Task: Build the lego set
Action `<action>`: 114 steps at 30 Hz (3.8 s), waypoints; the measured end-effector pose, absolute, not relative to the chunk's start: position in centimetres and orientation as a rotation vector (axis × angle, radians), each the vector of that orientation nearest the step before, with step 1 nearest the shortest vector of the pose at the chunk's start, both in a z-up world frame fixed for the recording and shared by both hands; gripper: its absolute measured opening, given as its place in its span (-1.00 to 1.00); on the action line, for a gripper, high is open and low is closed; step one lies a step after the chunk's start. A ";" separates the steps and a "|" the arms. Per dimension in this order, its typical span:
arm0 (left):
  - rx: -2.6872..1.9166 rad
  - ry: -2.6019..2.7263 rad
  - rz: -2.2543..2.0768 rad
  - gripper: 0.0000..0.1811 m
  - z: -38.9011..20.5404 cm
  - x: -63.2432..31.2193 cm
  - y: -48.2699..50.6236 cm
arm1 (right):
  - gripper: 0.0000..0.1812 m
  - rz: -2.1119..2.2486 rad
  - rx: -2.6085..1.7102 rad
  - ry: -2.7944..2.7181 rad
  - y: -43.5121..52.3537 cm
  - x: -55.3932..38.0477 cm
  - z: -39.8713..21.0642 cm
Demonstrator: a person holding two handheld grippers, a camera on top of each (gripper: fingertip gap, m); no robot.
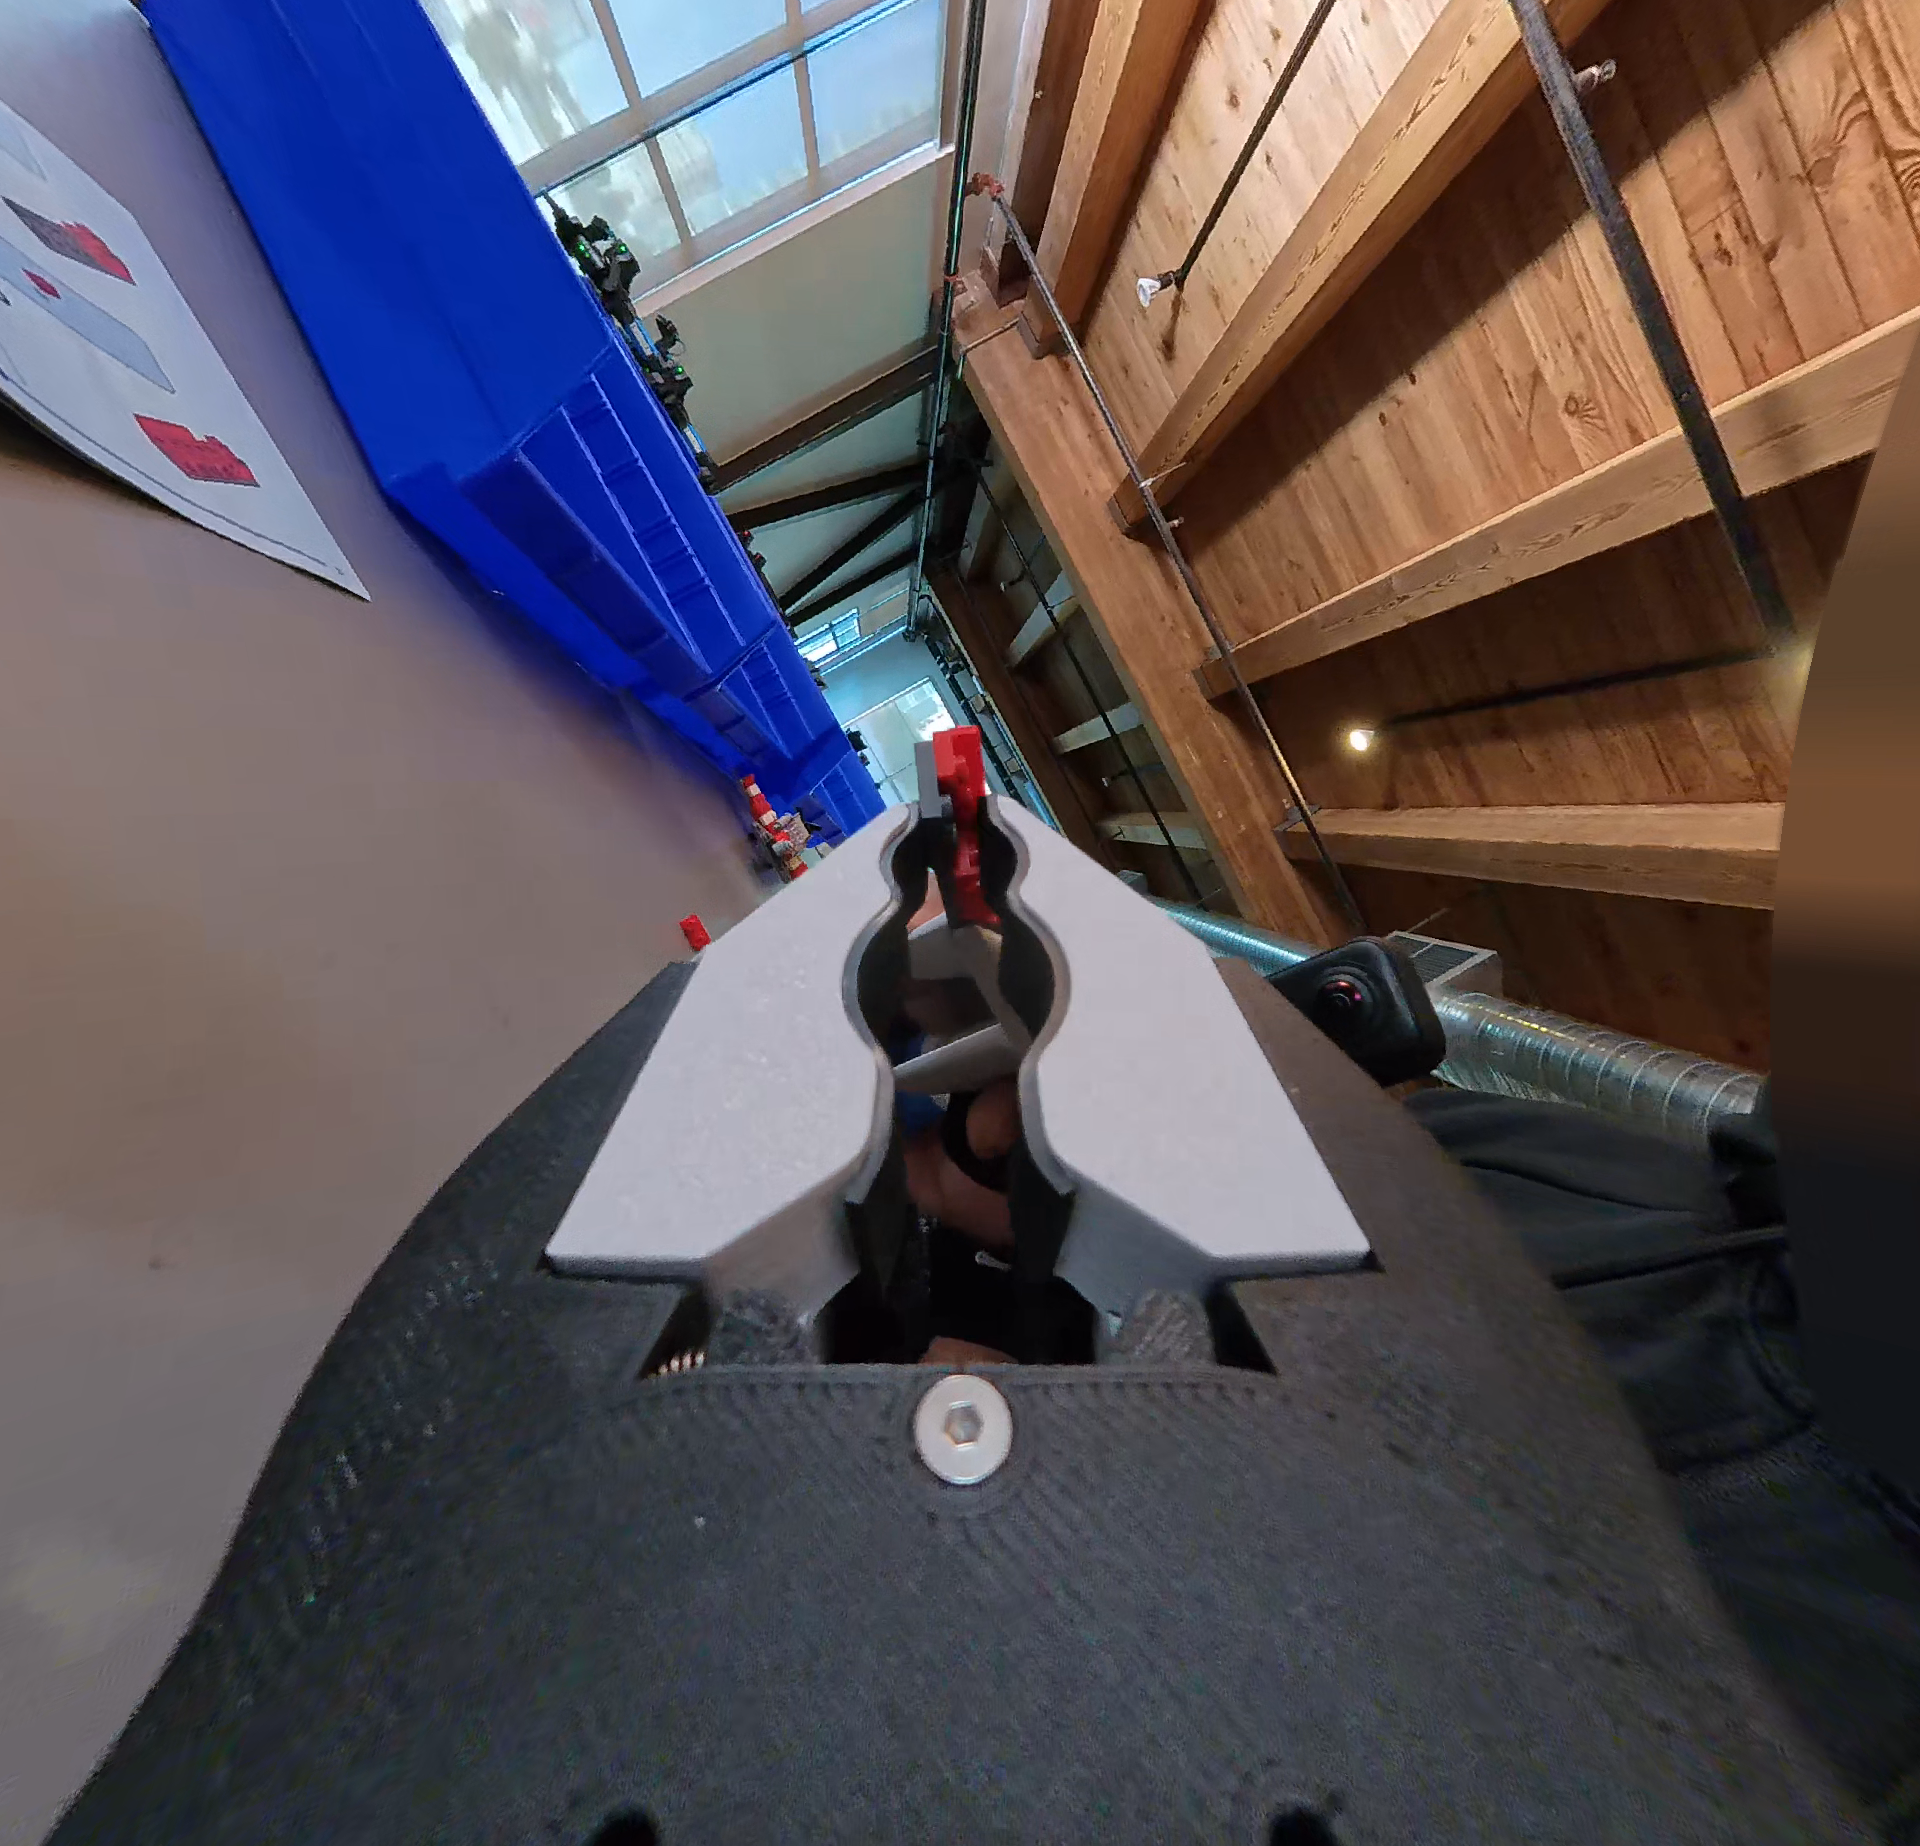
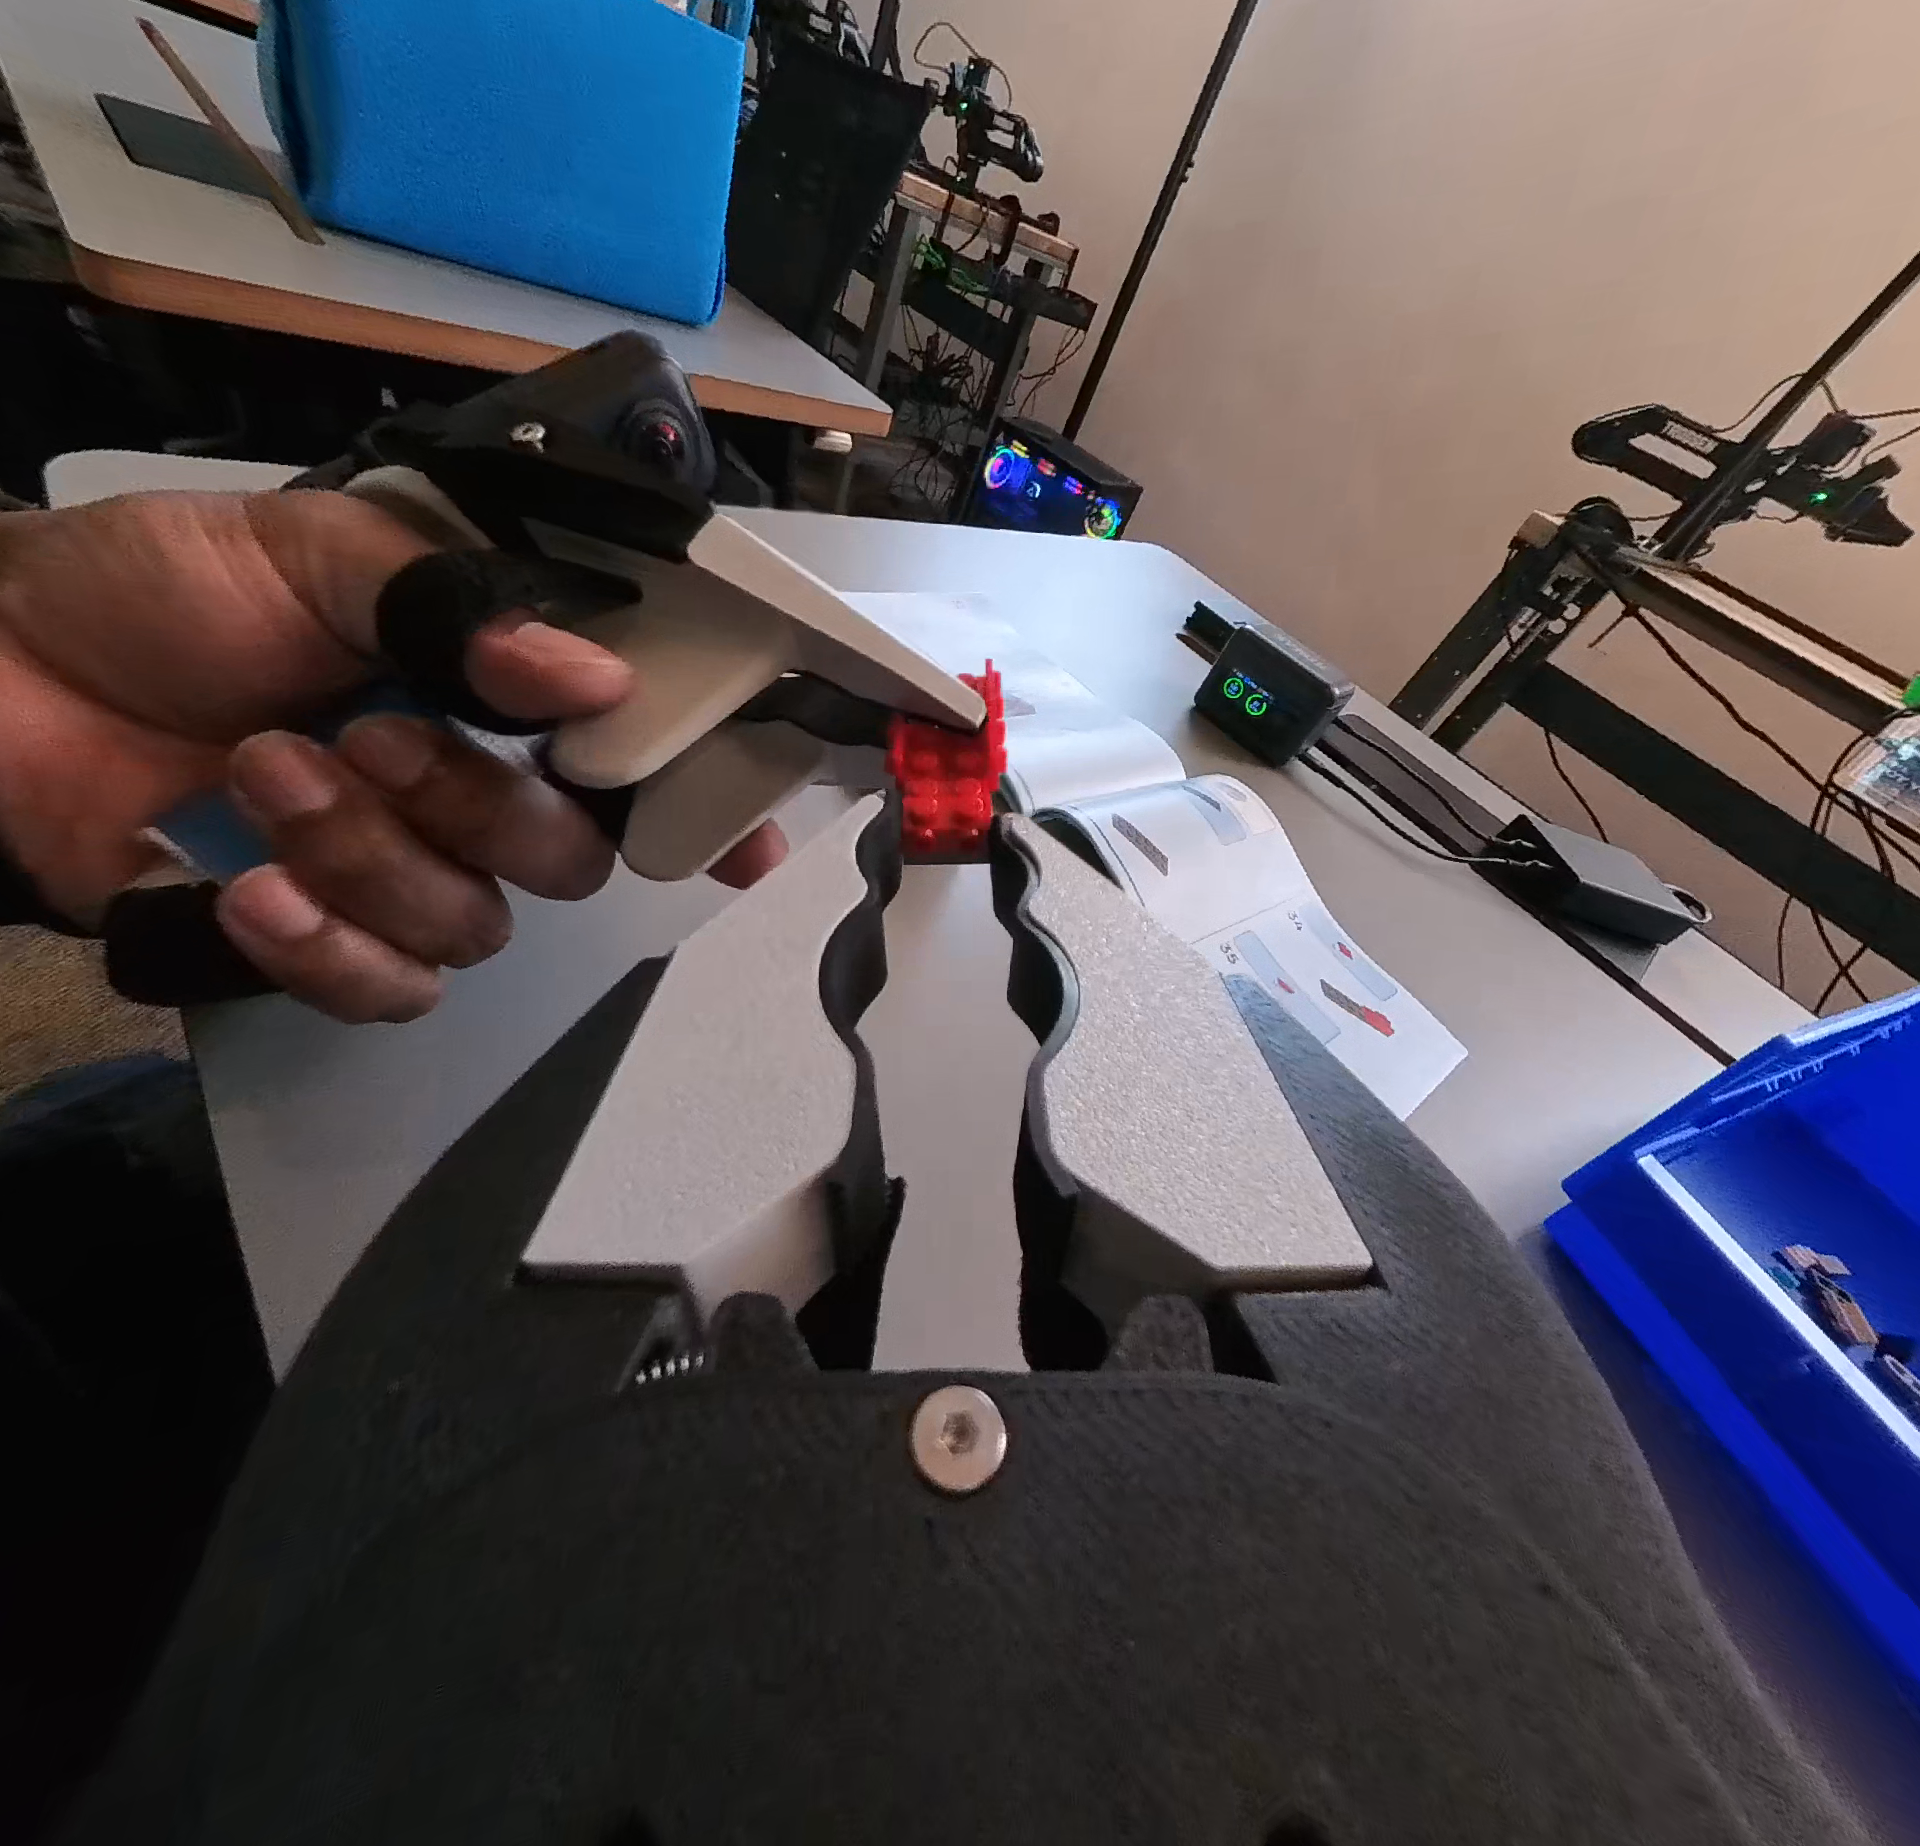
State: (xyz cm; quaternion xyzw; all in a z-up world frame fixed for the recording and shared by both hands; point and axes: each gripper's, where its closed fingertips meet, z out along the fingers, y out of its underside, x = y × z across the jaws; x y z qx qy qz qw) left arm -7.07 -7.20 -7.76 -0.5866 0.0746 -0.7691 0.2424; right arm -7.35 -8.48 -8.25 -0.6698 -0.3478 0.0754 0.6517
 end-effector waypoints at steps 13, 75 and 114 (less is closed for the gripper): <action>-1.590 0.177 -2.119 -0.88 -7.7 -7.1 -7.1 | -0.78 0.154 -1.503 -0.683 -8.4 -7.4 -8.6; -1.764 0.033 -2.135 -0.88 -10.6 -2.1 -8.6 | -0.19 0.191 -1.757 -0.726 -9.9 0.1 -12.1; -1.978 0.401 -1.991 -0.88 -12.4 1.1 -11.6 | -0.88 0.432 -2.044 -1.362 -10.2 12.1 -17.6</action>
